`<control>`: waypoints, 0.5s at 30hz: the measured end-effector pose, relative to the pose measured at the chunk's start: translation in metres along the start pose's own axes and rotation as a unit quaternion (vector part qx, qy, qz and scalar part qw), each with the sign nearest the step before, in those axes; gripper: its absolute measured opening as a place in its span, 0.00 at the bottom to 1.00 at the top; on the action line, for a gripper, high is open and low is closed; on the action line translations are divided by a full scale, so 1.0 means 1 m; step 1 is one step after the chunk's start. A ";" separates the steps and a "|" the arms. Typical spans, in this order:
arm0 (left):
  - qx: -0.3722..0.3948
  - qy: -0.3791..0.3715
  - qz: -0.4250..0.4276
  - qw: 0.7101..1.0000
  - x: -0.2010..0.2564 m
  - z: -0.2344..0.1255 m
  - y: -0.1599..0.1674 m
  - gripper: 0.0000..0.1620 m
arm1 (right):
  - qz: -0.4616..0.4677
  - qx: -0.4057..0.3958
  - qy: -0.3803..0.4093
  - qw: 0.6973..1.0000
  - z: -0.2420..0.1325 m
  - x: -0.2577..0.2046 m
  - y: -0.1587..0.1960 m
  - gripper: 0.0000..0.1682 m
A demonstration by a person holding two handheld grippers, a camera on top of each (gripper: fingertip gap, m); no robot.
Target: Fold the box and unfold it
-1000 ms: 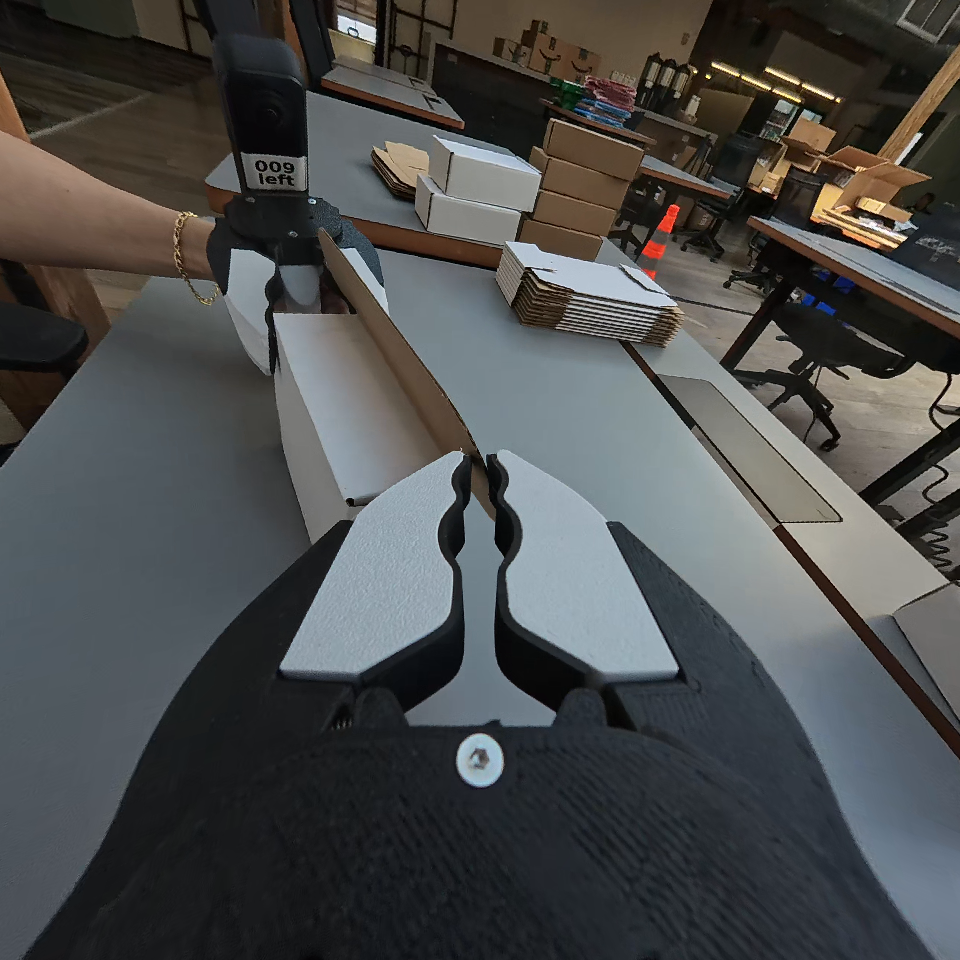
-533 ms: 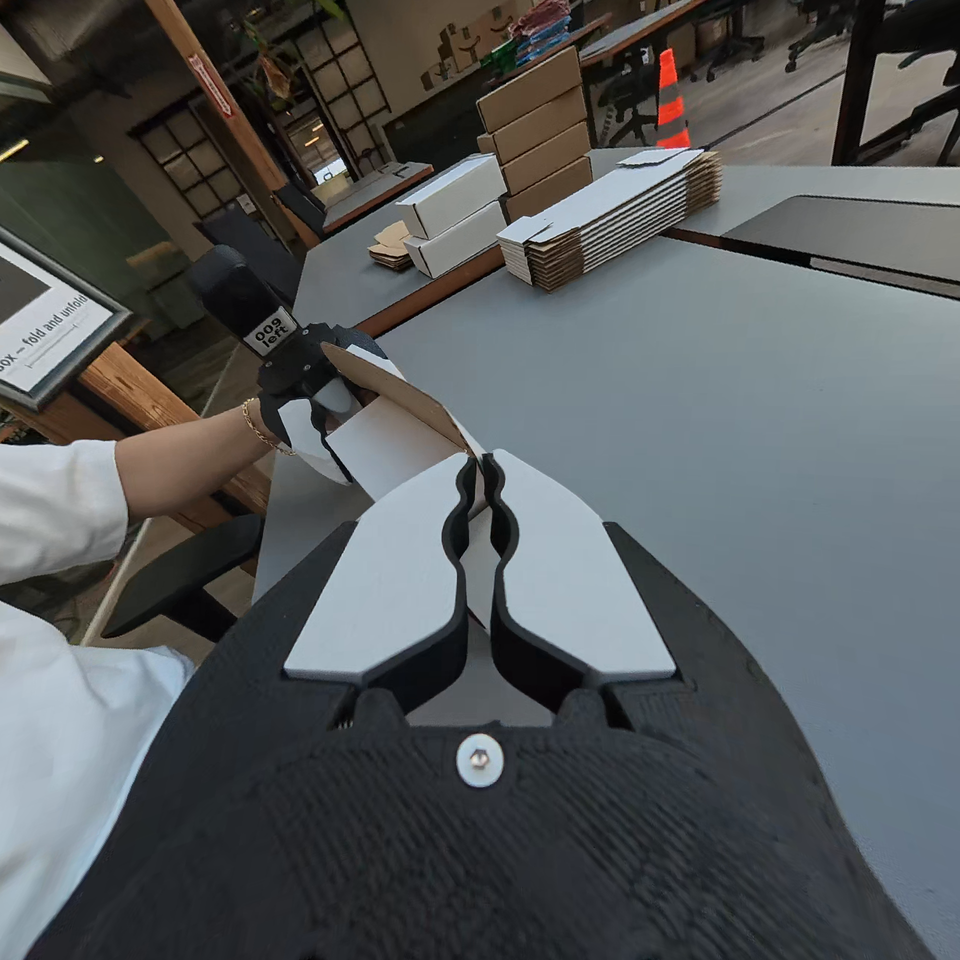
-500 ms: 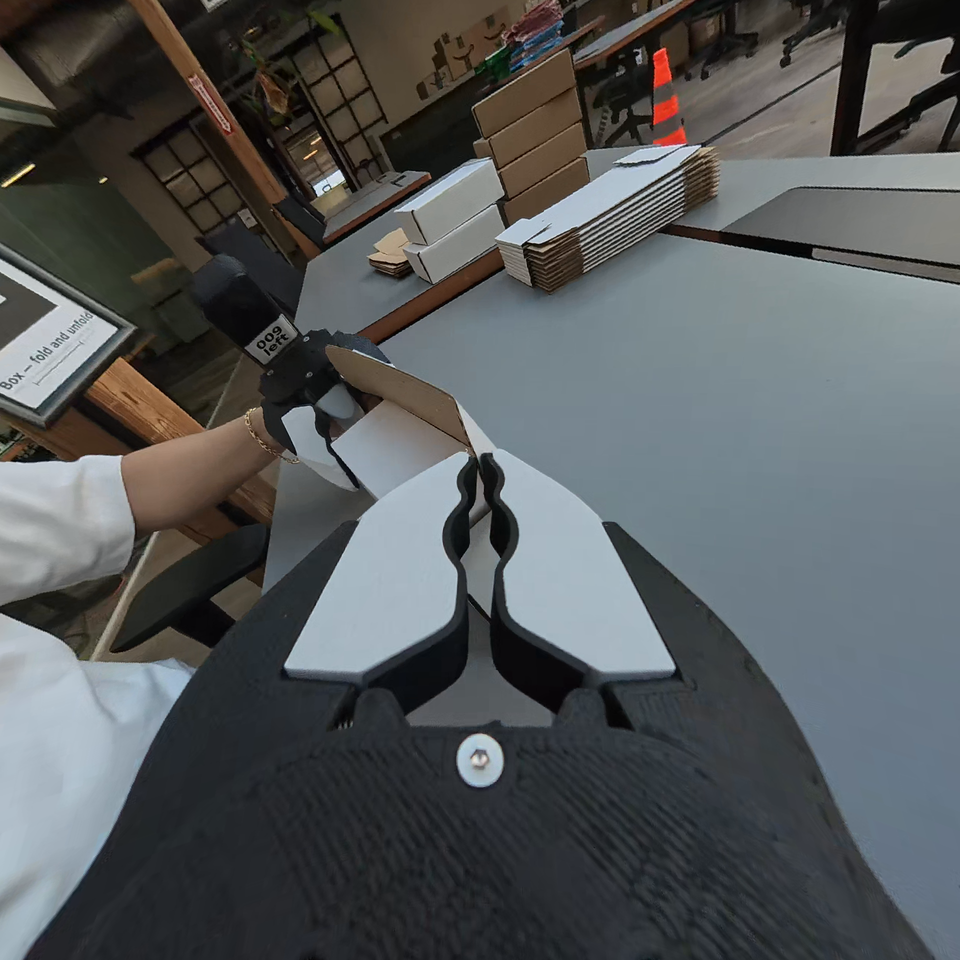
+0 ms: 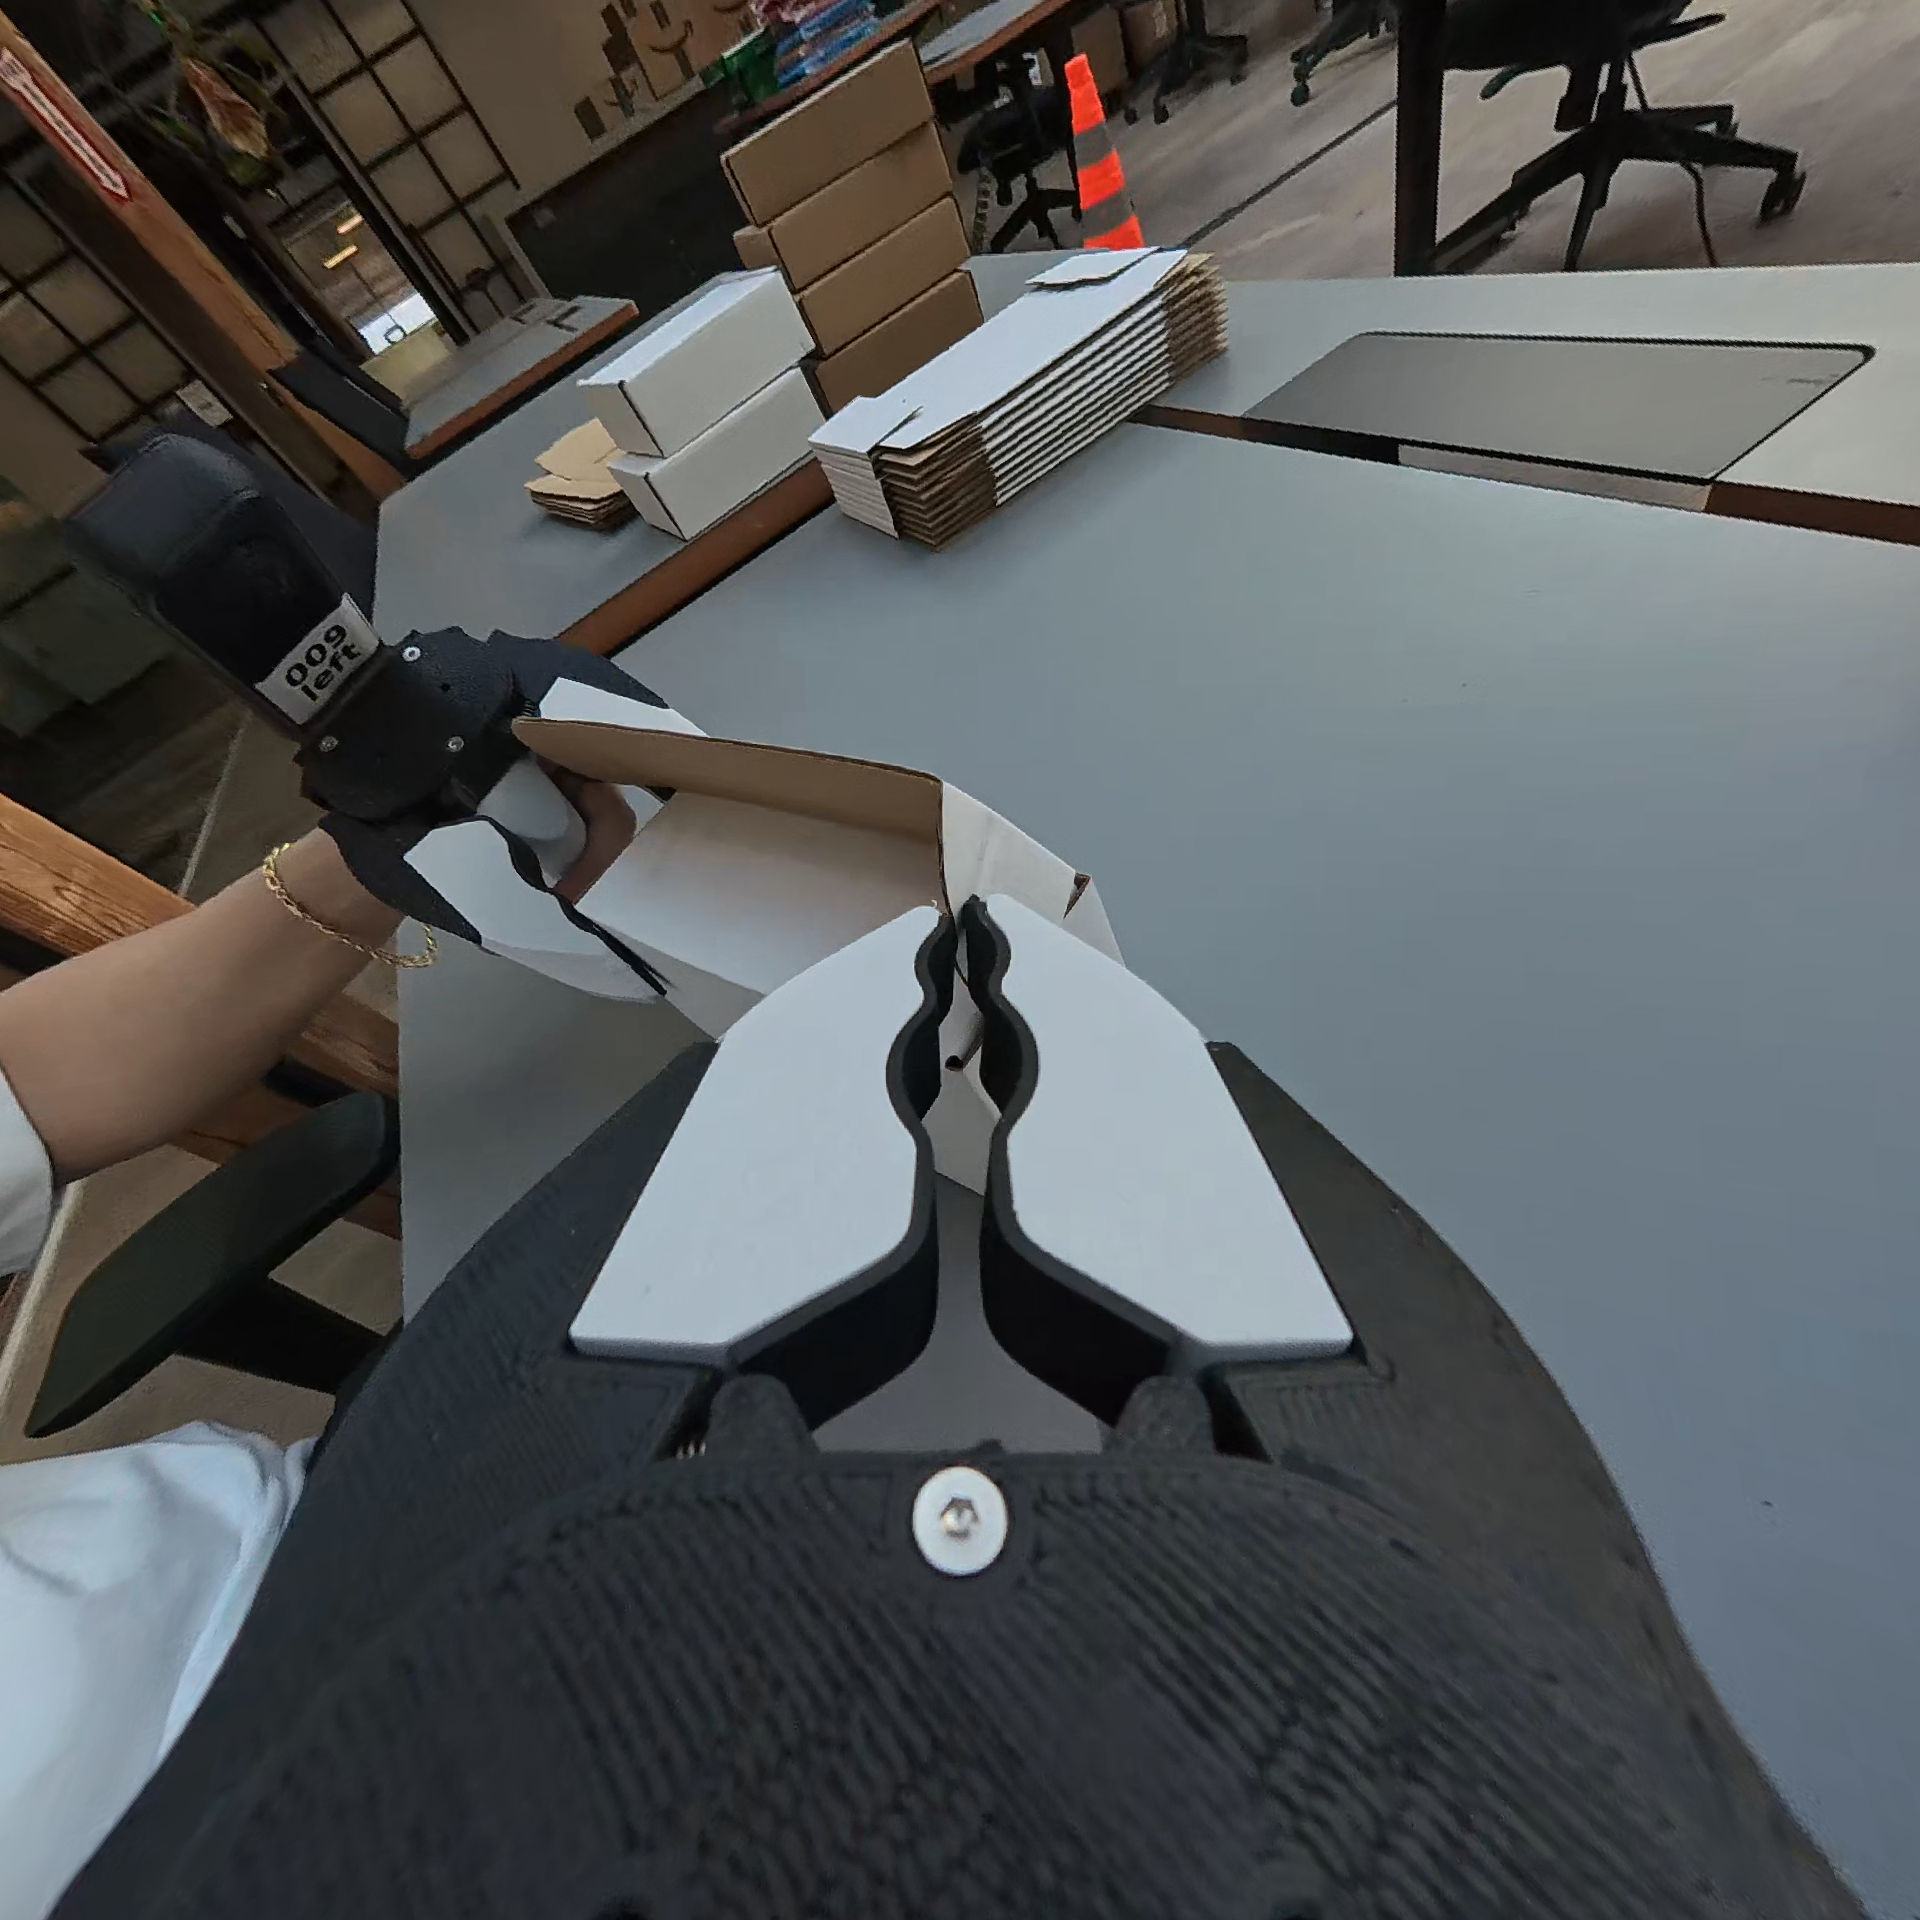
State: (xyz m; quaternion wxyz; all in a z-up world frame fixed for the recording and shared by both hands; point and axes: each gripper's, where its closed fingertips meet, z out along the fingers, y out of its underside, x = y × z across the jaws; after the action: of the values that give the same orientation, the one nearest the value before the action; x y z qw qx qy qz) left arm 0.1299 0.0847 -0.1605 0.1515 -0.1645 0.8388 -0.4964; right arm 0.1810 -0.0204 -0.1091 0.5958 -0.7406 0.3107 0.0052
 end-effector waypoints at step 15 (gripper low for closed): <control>-0.024 0.001 -0.001 1.000 0.000 0.003 0.000 0.39 | 0.127 0.042 -0.038 0.990 0.002 0.000 -0.010 0.02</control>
State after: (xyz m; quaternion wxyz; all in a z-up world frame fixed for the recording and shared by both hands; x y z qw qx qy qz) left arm 0.1315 0.0822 -0.1620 0.1463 -0.1685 0.8504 -0.4764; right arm 0.1865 -0.0180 -0.1012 0.6318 -0.6689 0.3797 0.0960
